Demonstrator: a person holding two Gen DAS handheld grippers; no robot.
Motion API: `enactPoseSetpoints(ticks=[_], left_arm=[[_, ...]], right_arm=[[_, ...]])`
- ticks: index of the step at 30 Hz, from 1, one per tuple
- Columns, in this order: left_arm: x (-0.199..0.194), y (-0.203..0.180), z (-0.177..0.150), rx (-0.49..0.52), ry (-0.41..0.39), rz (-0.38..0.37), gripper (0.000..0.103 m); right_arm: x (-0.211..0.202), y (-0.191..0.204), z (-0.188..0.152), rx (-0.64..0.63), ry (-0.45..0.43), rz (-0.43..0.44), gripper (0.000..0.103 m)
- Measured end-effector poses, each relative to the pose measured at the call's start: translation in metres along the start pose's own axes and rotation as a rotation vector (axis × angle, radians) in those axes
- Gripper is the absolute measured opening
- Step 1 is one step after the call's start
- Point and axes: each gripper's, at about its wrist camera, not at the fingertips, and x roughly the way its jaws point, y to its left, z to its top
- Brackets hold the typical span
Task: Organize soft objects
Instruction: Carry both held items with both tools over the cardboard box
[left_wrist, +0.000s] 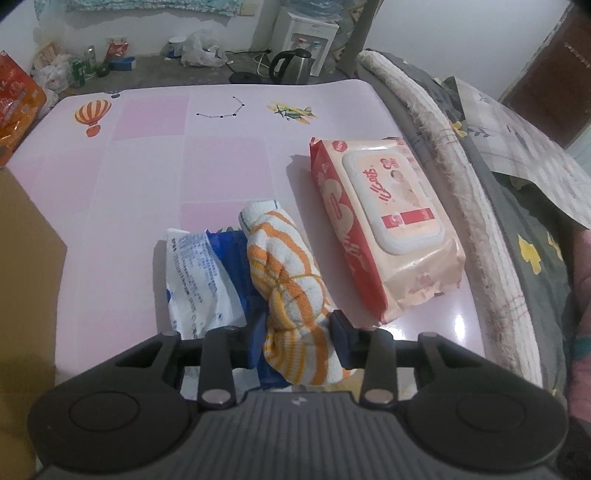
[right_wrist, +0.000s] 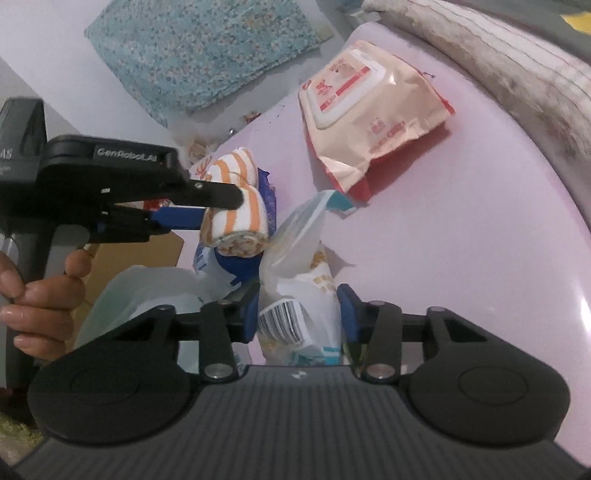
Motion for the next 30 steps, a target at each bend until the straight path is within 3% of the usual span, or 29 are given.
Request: enactPoseSetpoints(ticks=[2, 7, 13, 21, 26, 30], left_arm=[[-0.005, 0.003, -0.004, -0.008, 0.006, -0.024, 0.038], [-0.024, 0.006, -0.016, -0.015, 0.008, -0.083, 0.038], [-0.066, 0.008, -0.035, -0.015, -0.027, -0.180, 0.037], [-0.141, 0.034, -0.063, -0.041, -0.082, -0.293, 0.037], [-0.202, 0.081, -0.090, -0.077, -0.180, -0.302, 0.037], [-0.246, 0.130, -0.118, -0.128, -0.260, -0.255, 0.037]], right_arm=[[-0.009, -0.004, -0.005, 0.029, -0.025, -0.007, 0.034], [-0.046, -0.011, -0.016, 0.112, -0.112, -0.008, 0.033], [-0.082, 0.009, -0.028, 0.134, -0.186, 0.039, 0.033], [-0.125, 0.070, -0.046, 0.077, -0.242, 0.170, 0.033], [-0.136, 0.121, -0.058, 0.000, -0.213, 0.259, 0.033], [-0.130, 0.170, -0.069, -0.083, -0.148, 0.340, 0.033]])
